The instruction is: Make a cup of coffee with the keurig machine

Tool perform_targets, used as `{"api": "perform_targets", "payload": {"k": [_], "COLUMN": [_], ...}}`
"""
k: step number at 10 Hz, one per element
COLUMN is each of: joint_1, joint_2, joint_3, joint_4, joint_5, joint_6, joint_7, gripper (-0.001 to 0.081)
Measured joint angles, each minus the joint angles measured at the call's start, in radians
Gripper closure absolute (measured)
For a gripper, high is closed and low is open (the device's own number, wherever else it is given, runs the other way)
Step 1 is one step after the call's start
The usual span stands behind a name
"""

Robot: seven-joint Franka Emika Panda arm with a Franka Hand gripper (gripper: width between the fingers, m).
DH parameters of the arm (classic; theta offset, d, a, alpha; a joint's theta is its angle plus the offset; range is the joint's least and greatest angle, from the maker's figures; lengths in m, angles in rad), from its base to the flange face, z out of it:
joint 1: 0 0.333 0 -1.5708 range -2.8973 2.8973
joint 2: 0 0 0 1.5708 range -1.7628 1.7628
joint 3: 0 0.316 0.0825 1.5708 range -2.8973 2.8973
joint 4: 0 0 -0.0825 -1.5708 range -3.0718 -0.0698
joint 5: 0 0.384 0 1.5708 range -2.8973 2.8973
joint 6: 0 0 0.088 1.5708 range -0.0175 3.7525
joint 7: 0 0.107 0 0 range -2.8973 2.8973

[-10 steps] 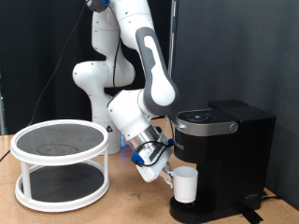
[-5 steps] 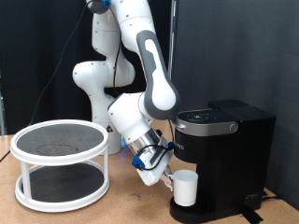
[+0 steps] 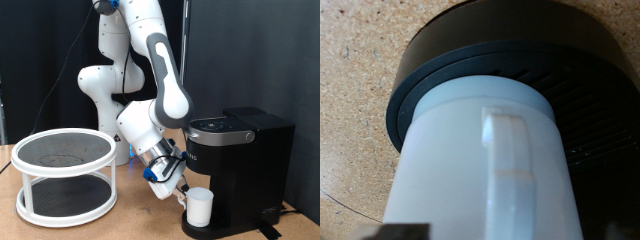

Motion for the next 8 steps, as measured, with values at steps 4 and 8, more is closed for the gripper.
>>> {"api": "perform_targets", "payload": {"k": [4,8], "joint_1": [-0.016,-0.086], "joint_2": [-0.025,-0.156], "joint_3": [-0.007,-0.061], "joint_4": [-0.029,-0.129], "joint_5": [-0.113,-0.379], "joint_6": [-0.059,-0.287], "joint_7": [0.048,0.151], "gripper": [0.0228,0.0072]}}
